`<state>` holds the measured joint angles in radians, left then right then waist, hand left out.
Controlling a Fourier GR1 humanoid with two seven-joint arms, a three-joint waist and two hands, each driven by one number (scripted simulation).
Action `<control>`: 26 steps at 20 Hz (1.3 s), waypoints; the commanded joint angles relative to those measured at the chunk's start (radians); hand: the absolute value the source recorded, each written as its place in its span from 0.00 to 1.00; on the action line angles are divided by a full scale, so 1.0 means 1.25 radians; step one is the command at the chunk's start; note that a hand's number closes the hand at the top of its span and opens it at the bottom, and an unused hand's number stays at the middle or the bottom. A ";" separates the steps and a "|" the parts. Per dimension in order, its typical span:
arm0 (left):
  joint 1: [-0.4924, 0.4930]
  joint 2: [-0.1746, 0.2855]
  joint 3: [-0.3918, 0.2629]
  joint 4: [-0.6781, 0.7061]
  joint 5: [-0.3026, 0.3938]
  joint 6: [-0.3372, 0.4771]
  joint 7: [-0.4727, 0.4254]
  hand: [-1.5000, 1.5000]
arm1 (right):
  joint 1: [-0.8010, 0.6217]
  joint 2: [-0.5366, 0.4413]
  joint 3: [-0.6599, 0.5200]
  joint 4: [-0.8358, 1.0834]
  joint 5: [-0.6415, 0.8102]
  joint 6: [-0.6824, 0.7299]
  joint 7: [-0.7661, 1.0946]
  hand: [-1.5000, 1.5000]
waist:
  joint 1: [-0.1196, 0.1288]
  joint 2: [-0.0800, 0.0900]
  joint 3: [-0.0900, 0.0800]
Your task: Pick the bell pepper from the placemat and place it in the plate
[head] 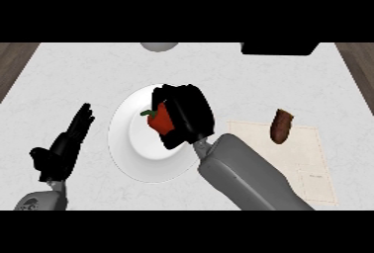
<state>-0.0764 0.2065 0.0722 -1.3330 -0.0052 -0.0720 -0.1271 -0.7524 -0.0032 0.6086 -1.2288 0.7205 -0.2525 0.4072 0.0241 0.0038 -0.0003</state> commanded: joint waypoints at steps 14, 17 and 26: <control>-0.034 -0.013 -0.002 0.028 -0.016 0.001 -0.010 0.50 | -0.123 0.003 0.140 0.257 -0.435 -0.413 -0.014 0.00 | 0.024 0.008 0.000; -0.034 -0.015 -0.001 0.040 -0.025 0.010 -0.022 0.50 | -0.116 0.003 0.040 0.216 -0.484 -0.452 -0.082 0.00 | 0.009 0.008 0.001; 0.008 0.009 0.024 -0.022 0.013 -0.019 0.028 0.50 | 0.073 -0.049 -0.177 0.128 -0.704 -0.277 -0.400 0.00 | -0.011 0.001 0.001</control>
<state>-0.0757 0.2010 0.0866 -1.3499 -0.0040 -0.0790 -0.1082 -0.7188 -0.0320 0.5054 -1.0539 -0.0529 -0.7033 0.0546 0.0176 0.0066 0.0016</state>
